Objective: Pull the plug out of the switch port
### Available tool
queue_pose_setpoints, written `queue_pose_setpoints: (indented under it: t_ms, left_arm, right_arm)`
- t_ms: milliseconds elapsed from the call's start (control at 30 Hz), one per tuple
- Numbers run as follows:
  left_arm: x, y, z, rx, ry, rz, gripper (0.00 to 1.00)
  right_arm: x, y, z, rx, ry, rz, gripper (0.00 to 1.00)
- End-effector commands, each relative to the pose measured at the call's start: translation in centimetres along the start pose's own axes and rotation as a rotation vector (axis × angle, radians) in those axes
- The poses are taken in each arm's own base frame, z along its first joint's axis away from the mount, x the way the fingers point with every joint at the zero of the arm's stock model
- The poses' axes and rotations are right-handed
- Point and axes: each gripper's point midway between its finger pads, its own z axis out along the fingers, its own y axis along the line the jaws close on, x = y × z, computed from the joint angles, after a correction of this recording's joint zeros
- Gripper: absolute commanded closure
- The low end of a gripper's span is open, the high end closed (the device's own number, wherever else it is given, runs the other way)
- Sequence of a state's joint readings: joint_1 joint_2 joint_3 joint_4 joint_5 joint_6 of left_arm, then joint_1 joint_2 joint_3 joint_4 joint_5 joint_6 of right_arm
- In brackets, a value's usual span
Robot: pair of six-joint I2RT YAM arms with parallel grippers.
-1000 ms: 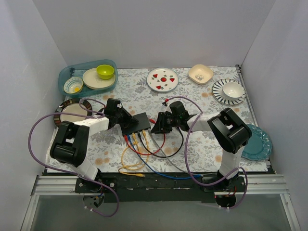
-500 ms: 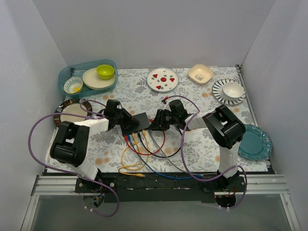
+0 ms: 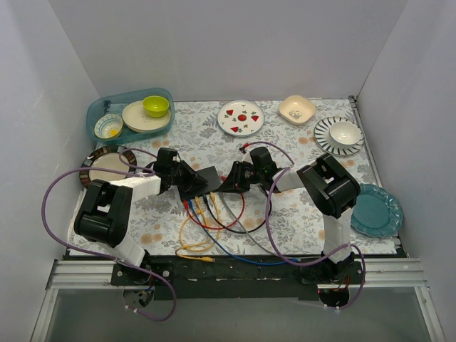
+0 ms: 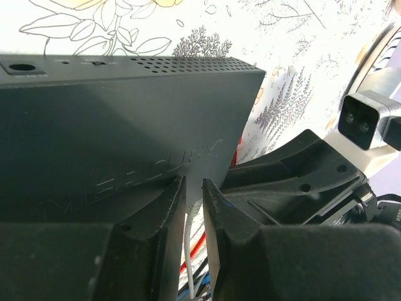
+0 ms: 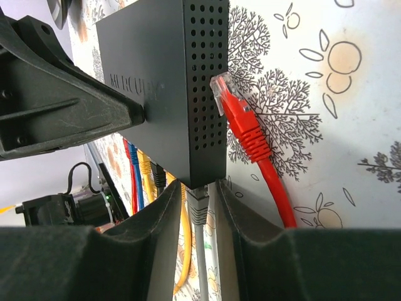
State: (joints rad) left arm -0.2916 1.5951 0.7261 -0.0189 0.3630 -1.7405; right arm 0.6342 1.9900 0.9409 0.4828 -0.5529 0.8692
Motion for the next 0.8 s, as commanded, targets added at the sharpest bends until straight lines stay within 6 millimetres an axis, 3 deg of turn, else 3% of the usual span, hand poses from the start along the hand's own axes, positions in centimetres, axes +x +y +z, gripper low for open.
queue_pose_setpoints:
  t_ms: [0,200,333,500,667,767]
  left_arm:
    - [1.0,2.1,-0.3,-0.057,0.025,0.01,0.82]
    - [0.9,1.9,-0.5,-0.05,0.017,0.023,0.82]
    - [0.8,1.8,-0.5,-0.051,0.015,0.021,0.81]
    - [0.9,1.8,-0.3,-0.048,0.02,0.015,0.8]
    - [0.9,1.4,-0.3,-0.035,0.026,0.013,0.8]
    - [1.0,1.4,-0.4,-0.032,0.027,0.016,0.8]
  right_arm:
    - [-0.6,-0.1,0.8,0.002,-0.014,-0.007,0.68]
    - [-0.3,-0.2,0.9,0.01,0.006,0.006,0.69]
    - [0.4,0.1,0.4,0.03,0.032,-0.011,0.59]
    - [1.7,-0.4,-0.1,0.06,0.072,0.019,0.55]
    - [1.5,-0.4,0.4,0.059,0.068,0.06,0.56]
    - [1.2,-0.3,0.8,0.054,0.064,0.084,0.61]
